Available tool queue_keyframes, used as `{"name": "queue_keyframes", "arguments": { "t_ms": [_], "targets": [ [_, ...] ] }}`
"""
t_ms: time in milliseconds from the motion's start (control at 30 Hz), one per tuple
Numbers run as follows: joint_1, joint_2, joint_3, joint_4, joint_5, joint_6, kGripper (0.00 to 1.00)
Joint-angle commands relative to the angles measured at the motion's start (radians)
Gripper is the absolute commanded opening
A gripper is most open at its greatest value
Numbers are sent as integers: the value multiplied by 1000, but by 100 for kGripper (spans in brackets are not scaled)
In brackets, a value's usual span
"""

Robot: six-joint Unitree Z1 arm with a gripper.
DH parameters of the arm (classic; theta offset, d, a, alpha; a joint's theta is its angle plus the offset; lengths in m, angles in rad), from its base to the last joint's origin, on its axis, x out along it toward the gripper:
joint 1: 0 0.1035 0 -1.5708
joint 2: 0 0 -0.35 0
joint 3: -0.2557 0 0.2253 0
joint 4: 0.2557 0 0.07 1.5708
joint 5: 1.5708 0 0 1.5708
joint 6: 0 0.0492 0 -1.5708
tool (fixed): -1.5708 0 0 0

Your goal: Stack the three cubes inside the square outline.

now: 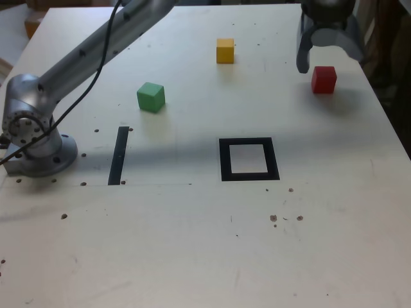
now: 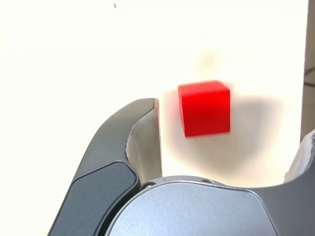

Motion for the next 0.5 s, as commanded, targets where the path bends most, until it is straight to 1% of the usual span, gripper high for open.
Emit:
{"name": "queue_keyframes", "arguments": {
  "t_ms": [0, 200, 333, 467],
  "targets": [
    [5, 13, 2, 4, 7, -1, 97],
    [5, 37, 12, -17, -2, -1, 96],
    [4, 50, 20, -39, -6, -4, 93],
    [4, 51, 25, -43, -6, -11, 89]
  ]
}}
